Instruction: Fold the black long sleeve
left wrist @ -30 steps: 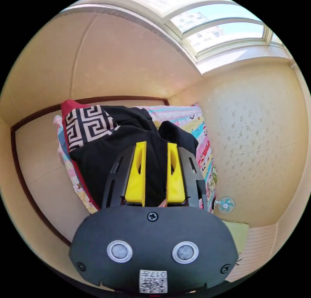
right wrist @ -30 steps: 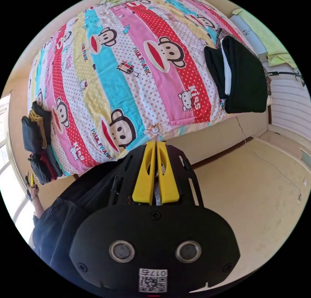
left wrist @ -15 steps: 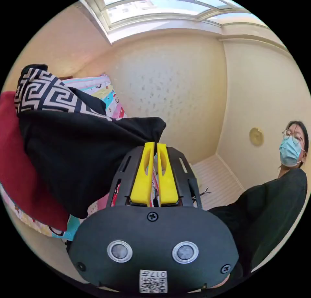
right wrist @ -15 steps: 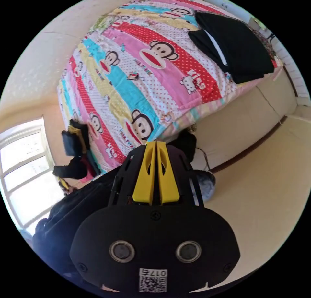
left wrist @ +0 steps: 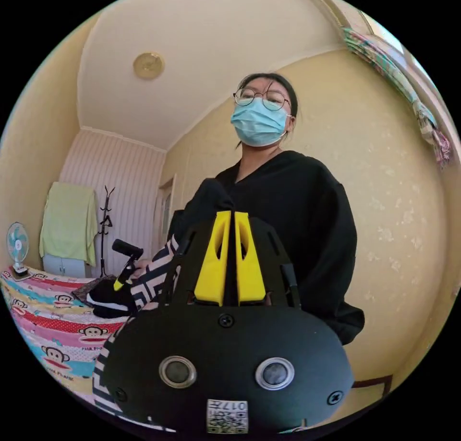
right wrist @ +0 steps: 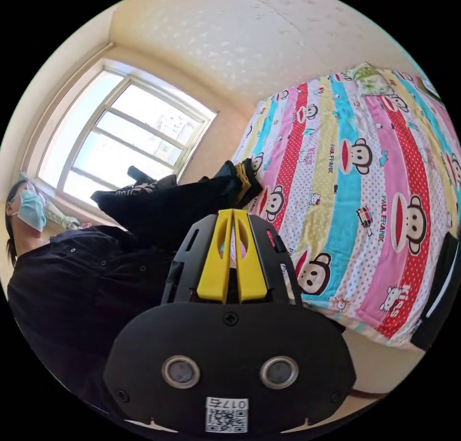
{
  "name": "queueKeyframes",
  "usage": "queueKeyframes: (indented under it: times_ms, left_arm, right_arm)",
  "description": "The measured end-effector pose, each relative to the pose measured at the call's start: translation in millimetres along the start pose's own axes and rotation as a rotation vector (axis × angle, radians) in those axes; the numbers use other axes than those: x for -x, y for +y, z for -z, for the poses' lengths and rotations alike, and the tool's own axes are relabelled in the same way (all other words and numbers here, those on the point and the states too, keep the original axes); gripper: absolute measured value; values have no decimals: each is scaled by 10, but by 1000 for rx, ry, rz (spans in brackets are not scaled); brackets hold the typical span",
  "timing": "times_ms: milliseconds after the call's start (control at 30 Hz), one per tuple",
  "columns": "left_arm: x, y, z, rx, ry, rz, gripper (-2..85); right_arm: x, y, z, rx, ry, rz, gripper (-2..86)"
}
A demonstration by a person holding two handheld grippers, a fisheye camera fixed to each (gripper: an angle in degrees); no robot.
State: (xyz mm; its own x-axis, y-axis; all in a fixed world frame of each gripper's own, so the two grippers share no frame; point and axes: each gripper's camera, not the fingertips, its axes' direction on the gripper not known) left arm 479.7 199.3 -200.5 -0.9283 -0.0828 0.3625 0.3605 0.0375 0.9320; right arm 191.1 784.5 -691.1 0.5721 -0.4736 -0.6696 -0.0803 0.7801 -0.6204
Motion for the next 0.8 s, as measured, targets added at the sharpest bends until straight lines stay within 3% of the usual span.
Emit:
queueKeyframes:
  times_ms: [133,333,500,667,800]
  left_arm:
    - [531,259,-496,-231,262,-81,-1]
    - [717,37,-1089,-343,493,-343,-1]
    - [1021,69,-1372,-410,514,-296,-1]
    - [1357,213,-1527,-531,538,-252,-1]
    - [1648,281,-1606,-575,533,-207,-1]
  right_arm:
    - [271,288,29,64,-1,154,18]
    - [551,934,460,-31,-64,349,102]
    - [579,1374,441,-67,-295,530,146]
    - [620,1709,-79,59,-182,585,150]
    - [598,1733,-272,17,-158,551,136]
